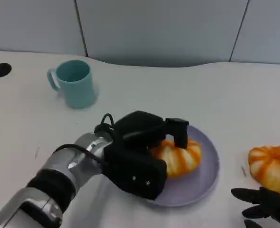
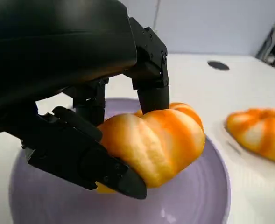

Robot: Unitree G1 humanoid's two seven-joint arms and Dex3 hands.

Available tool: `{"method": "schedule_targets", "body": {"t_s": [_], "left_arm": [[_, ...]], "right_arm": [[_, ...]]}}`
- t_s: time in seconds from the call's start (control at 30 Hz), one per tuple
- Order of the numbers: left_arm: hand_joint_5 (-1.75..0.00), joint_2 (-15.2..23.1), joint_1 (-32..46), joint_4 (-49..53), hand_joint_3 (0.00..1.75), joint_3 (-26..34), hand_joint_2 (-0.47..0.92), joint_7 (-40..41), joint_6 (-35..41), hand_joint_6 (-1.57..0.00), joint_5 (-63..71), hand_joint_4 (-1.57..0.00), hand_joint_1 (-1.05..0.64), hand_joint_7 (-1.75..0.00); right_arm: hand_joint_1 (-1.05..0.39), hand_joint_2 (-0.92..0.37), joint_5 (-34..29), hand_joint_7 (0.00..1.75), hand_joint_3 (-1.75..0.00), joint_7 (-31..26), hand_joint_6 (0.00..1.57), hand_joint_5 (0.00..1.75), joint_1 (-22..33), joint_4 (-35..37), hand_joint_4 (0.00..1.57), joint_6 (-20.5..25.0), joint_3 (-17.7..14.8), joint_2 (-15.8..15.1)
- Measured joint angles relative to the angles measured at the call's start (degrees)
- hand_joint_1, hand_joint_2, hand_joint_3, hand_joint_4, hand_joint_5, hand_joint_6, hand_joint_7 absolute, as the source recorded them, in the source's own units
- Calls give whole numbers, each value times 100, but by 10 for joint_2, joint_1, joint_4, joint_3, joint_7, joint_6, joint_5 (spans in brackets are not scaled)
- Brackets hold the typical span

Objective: Grasp the bread from the table and place it into the plate.

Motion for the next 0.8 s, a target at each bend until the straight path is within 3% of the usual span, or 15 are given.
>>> {"method": "schedule_targets", "body": {"t_s": [0.1, 0.17, 0.23, 0.3, 0.4, 0.5, 0.57, 0.63, 0.8], "left_arm": [[-175, 1, -17, 18, 13, -24, 79, 11, -1, -60, 31, -90, -24, -175], [-174, 4, -32, 28, 13, -38, 78, 11, -2, -44, 49, -63, -32, -172], [-170, 7, -47, 38, 11, -50, 79, 1, -4, -37, 58, -48, -35, -162], [-155, 8, -52, 48, 8, -54, 83, -10, -7, -38, 59, -38, -38, -133], [-112, 9, -61, 59, 2, -62, 88, -26, -23, -42, 61, -23, -46, -74], [-91, 11, -79, 66, 0, -77, 90, -28, -27, -43, 73, -9, -57, -32], [-83, 12, -91, 71, 0, -86, 90, -27, -31, -40, 84, -2, -62, -16], [-74, 12, -95, 74, 0, -89, 89, -30, -33, -37, 84, -1, -64, -10], [-25, 13, -98, 82, 1, -84, 91, -75, -43, -19, 64, 0, -73, -2]], "right_arm": [[-42, -92, -1, 25, -47, 0, 69, 100, 3, 0, 45, 0, 0, 0], [-43, -92, -2, 25, -47, 0, 69, 100, 3, 0, 45, 0, 0, 0], [-43, -92, -2, 25, -47, 0, 69, 99, 3, 0, 45, -1, 0, 0], [-42, -92, -2, 25, -47, 0, 69, 98, 3, 0, 44, -2, 0, 0], [-42, -92, -2, 25, -46, 0, 69, 98, 4, 0, 44, -6, 0, 0], [-43, -92, -1, 24, -47, 0, 68, 97, 4, 0, 45, -7, 0, 0], [-43, -92, -1, 24, -47, 0, 68, 96, 6, 0, 45, -7, 0, 0], [-43, -92, -1, 24, -48, 0, 68, 96, 7, 0, 45, -6, 0, 0], [-42, -92, 0, 24, -48, 0, 69, 96, 7, 0, 46, -5, 0, 0]]}}
